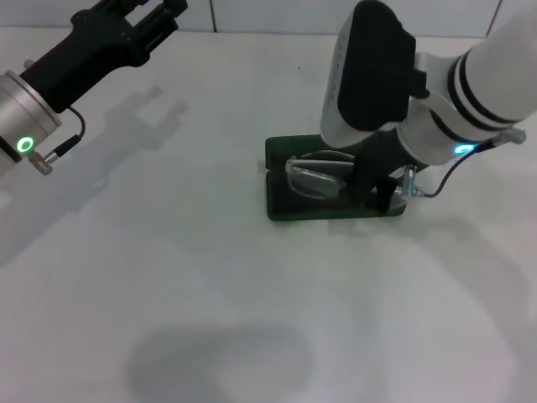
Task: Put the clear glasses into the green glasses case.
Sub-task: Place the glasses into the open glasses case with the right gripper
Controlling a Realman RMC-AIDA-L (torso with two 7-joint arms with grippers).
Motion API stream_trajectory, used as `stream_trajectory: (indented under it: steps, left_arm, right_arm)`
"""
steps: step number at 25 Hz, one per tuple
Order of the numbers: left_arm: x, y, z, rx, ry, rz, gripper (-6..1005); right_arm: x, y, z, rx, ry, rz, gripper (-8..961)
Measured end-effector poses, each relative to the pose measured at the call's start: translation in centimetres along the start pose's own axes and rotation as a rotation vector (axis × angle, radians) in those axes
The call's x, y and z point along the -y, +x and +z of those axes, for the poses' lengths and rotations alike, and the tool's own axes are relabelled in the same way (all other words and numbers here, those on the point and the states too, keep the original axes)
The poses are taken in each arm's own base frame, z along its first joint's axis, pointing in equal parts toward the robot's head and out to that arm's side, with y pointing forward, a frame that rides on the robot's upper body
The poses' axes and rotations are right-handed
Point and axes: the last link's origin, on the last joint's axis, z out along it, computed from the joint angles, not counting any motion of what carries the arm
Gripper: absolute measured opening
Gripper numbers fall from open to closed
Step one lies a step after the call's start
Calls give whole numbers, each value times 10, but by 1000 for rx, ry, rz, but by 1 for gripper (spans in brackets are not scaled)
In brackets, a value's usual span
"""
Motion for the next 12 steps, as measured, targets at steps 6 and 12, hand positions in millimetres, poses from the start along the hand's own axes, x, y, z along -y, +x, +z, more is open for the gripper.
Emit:
stream_trajectory:
  steps: [6, 12]
  left_arm:
    - [-1, 1, 2, -1, -8, -2, 618]
    - [-1, 1, 3, -1, -9, -8, 618]
  right_arm:
    - [10, -3, 0, -47, 20, 17, 78]
    - [15, -6, 2, -67, 19, 25, 142]
